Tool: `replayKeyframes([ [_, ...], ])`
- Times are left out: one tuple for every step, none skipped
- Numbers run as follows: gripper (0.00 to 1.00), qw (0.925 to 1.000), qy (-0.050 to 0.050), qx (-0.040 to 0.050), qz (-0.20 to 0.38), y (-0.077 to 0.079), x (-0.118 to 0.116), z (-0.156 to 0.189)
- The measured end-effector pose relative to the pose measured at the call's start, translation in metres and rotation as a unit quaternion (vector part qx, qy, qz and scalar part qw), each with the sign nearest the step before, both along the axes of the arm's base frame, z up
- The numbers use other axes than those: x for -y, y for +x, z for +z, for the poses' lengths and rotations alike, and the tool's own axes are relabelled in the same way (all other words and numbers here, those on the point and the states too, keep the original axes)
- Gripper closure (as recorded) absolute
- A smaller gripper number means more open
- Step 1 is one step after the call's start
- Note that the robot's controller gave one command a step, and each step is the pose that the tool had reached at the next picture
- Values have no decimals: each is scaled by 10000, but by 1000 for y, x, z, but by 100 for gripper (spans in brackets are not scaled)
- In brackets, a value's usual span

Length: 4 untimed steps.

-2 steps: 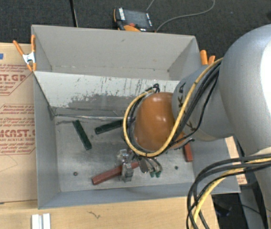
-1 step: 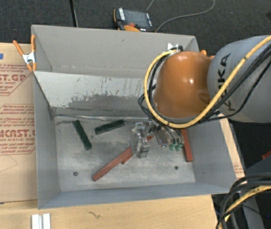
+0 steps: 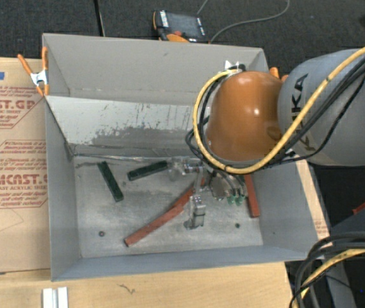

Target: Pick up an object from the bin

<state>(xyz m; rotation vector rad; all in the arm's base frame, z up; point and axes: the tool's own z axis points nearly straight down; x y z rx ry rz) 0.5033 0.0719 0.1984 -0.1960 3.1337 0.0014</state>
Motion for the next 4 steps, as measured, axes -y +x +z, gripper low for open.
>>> replayKeyframes([
  [0,9978,-1,-36,-669,17,-29,-133],
  [100,9977,5,-9,-672,19,-29,-129],
  [100,9976,10,38,-690,30,-7,7],
  [0,9976,5,1,-686,28,-8,2],
])
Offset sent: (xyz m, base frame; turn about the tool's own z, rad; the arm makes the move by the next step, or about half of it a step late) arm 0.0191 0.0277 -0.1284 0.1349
